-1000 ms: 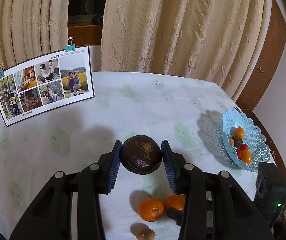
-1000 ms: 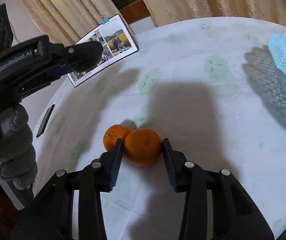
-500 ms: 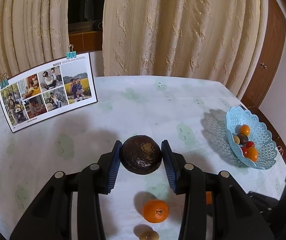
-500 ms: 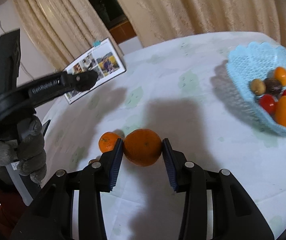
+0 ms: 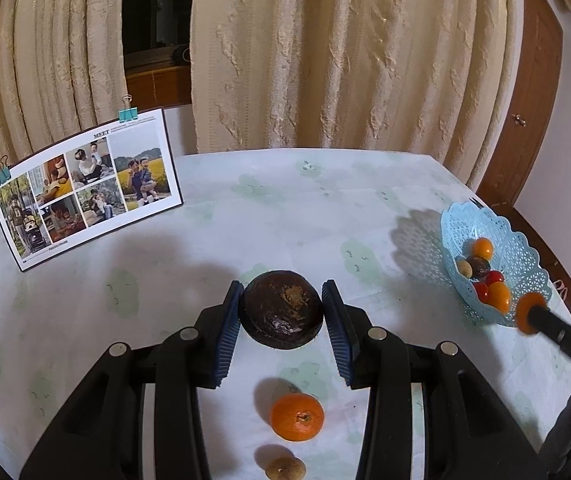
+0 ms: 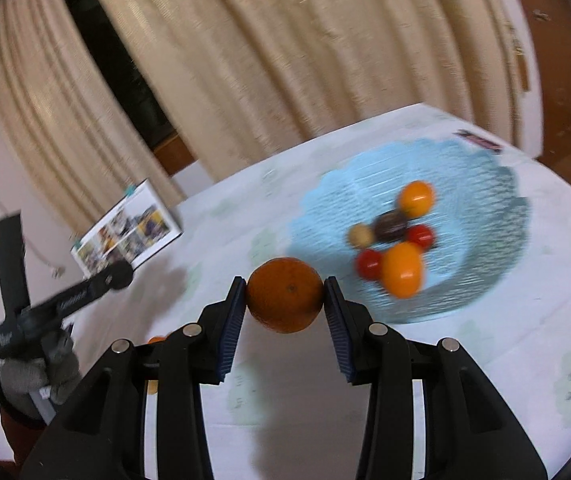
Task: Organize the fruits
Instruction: 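Carry the orange into the basket and open the right gripper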
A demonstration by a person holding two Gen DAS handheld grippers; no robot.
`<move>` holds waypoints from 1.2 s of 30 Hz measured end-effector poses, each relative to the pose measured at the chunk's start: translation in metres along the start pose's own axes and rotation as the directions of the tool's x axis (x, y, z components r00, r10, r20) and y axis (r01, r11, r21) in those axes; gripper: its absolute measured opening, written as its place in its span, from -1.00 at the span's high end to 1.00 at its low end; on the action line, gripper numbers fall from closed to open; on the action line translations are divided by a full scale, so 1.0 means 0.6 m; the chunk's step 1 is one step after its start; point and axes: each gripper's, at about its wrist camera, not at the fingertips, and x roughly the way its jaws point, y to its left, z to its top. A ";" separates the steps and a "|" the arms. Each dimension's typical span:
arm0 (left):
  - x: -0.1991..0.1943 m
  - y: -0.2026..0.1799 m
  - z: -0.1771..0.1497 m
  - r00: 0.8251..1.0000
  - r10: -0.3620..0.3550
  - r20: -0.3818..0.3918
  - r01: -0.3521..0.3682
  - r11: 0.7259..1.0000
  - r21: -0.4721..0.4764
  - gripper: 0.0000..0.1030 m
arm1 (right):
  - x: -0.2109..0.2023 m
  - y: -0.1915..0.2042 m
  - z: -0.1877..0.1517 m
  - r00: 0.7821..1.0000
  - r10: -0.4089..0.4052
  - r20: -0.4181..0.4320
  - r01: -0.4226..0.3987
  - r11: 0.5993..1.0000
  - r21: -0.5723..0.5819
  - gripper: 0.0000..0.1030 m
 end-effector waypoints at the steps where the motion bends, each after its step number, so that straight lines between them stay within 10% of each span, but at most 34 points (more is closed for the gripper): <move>1: 0.000 -0.002 -0.001 1.000 -0.002 -0.001 0.002 1.000 0.002 0.21 | -0.008 -0.013 0.004 1.000 -0.016 0.013 0.015 1.000 0.014 0.20; 26: -0.003 -0.036 -0.009 1.000 -0.026 -0.018 0.026 0.999 0.029 0.20 | -0.040 -0.130 0.016 0.940 -0.305 0.152 0.294 0.952 0.091 0.18; 36: 0.009 -0.102 0.003 0.997 -0.065 -0.042 0.068 0.994 0.088 0.20 | -0.078 -0.139 -0.012 0.860 -0.423 0.286 0.402 0.906 0.133 -0.10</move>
